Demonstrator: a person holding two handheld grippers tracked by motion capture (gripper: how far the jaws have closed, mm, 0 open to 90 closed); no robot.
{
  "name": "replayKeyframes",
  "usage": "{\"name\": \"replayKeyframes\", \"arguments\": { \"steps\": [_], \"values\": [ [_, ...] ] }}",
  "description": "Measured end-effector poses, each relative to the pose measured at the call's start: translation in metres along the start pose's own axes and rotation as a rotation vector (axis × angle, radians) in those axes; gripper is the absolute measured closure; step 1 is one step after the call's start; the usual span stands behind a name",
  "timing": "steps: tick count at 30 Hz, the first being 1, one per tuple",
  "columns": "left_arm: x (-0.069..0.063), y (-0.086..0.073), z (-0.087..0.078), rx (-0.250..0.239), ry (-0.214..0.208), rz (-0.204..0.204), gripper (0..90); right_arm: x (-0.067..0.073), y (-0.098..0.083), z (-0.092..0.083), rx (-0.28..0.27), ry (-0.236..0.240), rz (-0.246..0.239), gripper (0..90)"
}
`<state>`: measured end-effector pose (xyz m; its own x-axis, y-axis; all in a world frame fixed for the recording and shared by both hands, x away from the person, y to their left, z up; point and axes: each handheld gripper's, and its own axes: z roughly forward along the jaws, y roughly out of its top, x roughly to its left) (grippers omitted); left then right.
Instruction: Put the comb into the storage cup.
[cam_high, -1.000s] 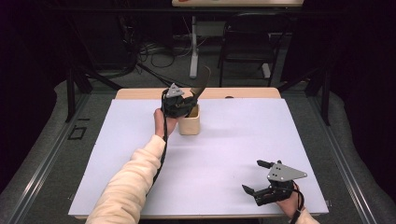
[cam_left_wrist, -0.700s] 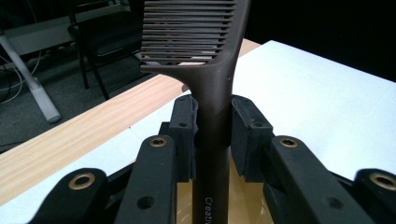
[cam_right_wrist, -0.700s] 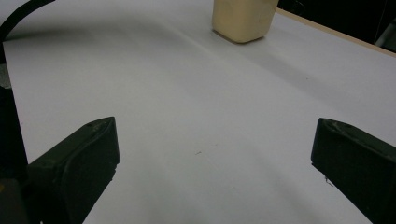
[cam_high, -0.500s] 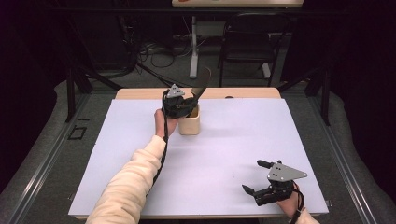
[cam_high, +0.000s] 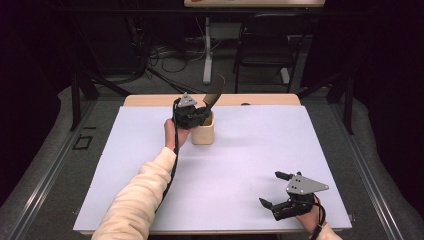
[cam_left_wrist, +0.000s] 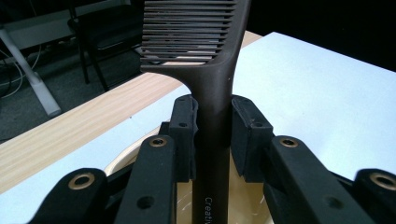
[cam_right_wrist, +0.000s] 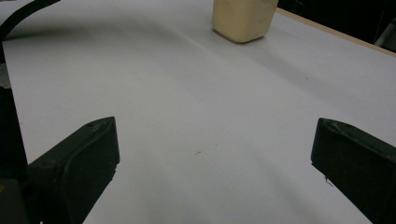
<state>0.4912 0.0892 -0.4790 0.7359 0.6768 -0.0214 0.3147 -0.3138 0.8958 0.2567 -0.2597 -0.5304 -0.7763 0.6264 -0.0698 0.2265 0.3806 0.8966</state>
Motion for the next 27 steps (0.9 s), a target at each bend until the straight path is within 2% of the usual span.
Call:
{"name": "replayKeyframes", "arguments": {
  "steps": [22, 27],
  "values": [
    [-0.0047, 0.0008, -0.0004, 0.028, 0.02, 0.036, 71.5, -0.0001, 0.0, 0.0, -0.001, 0.0, 0.002, 0.6],
    [-0.0039, 0.0004, -0.0022, 0.022, 0.02, 0.031, 66.1, 0.0, 0.0001, 0.0001, 0.0, 0.0, 0.002, 0.6]
  ]
}}
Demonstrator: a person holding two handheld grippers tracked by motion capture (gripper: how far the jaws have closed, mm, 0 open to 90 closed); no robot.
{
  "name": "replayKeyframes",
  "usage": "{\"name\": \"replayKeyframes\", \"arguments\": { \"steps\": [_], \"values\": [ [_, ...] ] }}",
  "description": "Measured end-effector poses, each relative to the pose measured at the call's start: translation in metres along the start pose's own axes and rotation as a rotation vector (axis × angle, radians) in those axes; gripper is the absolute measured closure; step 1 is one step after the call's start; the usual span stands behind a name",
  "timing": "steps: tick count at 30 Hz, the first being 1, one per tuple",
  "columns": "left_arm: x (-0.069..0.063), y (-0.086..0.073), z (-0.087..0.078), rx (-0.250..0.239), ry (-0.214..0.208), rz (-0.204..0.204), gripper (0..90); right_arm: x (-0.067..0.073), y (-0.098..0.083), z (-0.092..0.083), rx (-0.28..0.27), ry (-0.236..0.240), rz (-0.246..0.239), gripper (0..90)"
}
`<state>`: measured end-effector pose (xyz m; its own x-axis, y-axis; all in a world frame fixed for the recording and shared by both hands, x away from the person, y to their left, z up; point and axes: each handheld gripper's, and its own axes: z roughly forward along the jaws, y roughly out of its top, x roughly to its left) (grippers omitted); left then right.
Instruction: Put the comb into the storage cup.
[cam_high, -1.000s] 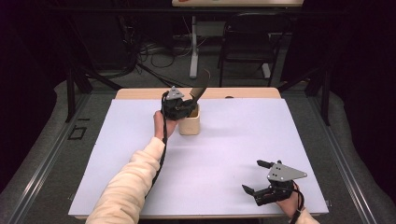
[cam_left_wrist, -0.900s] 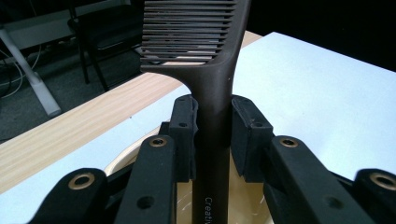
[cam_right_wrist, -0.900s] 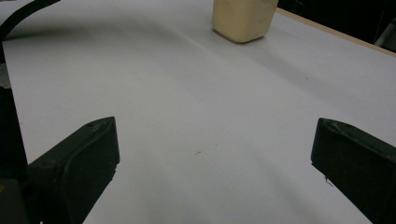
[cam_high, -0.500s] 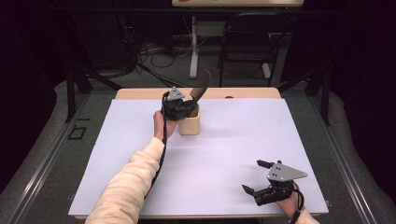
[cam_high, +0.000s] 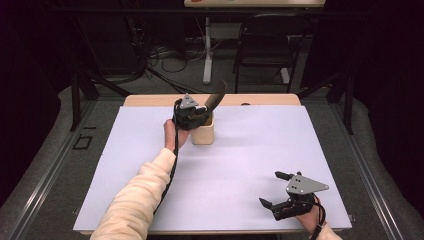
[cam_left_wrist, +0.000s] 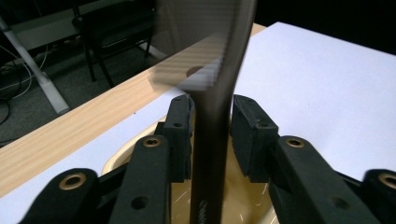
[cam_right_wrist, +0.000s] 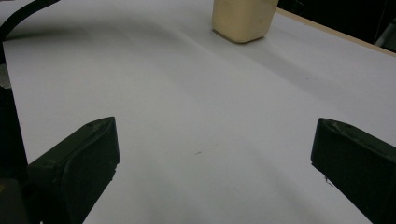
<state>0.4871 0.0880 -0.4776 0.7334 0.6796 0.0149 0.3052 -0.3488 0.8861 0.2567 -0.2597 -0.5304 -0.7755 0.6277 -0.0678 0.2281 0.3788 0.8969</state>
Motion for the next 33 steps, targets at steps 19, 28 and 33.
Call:
{"name": "replayKeyframes", "arguments": {
  "steps": [19, 28, 33],
  "values": [
    [-0.008, 0.007, -0.025, 0.03, 0.007, 0.023, 19.4, 0.0, 0.0, 0.0, 0.002, 0.0, 0.001, 0.6],
    [-0.007, 0.006, -0.03, 0.064, 0.007, 0.017, 9.4, 0.0, 0.0, 0.001, 0.004, 0.0, 0.0, 0.6],
    [-0.007, 0.006, -0.034, 0.081, 0.004, 0.01, 4.0, 0.001, 0.0, 0.0, 0.004, 0.001, 0.0, 0.6]
  ]
}}
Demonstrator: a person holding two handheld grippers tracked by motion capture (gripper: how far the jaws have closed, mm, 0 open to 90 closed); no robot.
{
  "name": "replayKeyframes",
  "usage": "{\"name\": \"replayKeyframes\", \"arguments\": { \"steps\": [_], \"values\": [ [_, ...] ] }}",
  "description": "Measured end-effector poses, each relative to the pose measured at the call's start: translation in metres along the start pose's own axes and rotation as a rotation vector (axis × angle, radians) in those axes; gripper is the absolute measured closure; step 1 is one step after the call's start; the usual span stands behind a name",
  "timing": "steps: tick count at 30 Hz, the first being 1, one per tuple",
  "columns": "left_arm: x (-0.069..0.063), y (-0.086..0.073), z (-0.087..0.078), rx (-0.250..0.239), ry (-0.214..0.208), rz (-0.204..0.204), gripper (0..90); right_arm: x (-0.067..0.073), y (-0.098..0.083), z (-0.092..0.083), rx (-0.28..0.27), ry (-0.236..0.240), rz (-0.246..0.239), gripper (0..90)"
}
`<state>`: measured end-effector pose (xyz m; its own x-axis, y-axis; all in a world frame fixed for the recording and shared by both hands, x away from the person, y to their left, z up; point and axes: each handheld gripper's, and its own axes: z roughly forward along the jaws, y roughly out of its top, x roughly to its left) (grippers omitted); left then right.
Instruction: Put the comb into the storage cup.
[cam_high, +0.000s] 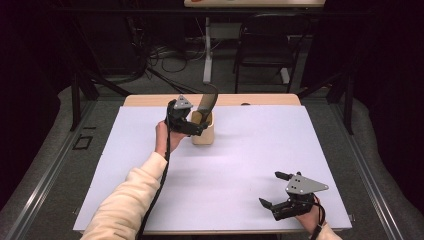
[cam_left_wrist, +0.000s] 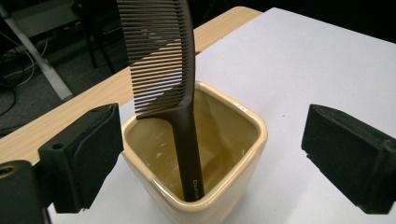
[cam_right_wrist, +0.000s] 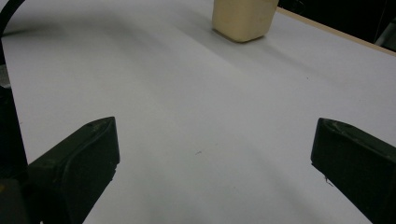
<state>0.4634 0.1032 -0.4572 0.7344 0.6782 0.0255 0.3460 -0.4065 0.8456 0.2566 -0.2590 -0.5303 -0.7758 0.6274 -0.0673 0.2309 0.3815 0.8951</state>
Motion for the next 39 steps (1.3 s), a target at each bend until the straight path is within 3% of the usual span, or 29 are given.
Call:
{"name": "replayKeyframes", "arguments": {
  "steps": [15, 26, 39],
  "values": [
    [-0.005, -0.006, -0.024, 0.034, 0.002, 0.008, 0.0, 0.0, 0.0, 0.0, 0.0, 0.0, -0.001, 0.6],
    [-0.006, -0.018, -0.039, 0.06, 0.034, 0.013, 0.0, 0.0, 0.0, 0.0, 0.004, -0.003, -0.002, 0.7],
    [-0.015, -0.025, -0.06, 0.033, 0.05, 0.03, 0.0, 0.001, 0.001, 0.0, 0.002, -0.005, -0.004, 0.7]
  ]
}}
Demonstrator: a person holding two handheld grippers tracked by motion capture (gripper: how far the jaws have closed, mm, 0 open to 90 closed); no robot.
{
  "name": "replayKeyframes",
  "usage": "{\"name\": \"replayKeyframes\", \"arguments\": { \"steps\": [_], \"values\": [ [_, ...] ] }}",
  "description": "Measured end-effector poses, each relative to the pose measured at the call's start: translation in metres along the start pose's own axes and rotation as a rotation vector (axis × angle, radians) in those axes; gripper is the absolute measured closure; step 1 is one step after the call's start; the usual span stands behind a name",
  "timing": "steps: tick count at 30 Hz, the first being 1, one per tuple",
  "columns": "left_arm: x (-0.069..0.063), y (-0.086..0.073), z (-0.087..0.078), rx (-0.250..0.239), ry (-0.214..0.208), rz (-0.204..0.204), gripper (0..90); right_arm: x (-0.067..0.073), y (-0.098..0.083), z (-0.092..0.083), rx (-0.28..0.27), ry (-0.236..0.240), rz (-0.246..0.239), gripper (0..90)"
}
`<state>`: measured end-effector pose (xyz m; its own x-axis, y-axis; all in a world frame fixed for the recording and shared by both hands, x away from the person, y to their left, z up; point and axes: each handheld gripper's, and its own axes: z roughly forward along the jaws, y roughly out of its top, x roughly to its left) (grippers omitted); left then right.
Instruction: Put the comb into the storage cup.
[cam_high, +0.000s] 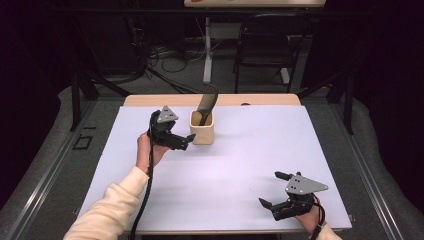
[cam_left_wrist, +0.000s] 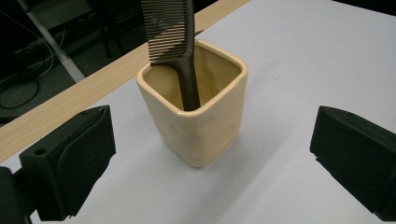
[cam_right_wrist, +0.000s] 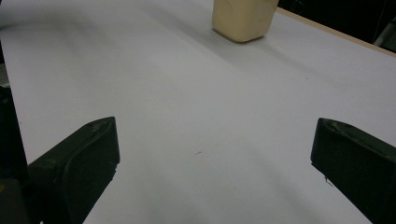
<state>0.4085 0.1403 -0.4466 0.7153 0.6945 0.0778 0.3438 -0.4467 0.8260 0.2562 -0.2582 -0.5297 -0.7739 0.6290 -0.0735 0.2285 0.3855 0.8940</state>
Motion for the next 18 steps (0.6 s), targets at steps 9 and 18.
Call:
{"name": "replayKeyframes", "arguments": {
  "steps": [9, 18],
  "values": [
    [-0.003, -0.011, -0.011, 0.01, 0.015, 0.012, 0.0, 0.0, 0.0, 0.0, 0.002, -0.001, 0.003, 0.7],
    [-0.01, -0.026, -0.026, 0.013, 0.024, 0.014, 0.0, 0.0, 0.0, 0.0, 0.004, -0.003, 0.002, 0.7]
  ]
}}
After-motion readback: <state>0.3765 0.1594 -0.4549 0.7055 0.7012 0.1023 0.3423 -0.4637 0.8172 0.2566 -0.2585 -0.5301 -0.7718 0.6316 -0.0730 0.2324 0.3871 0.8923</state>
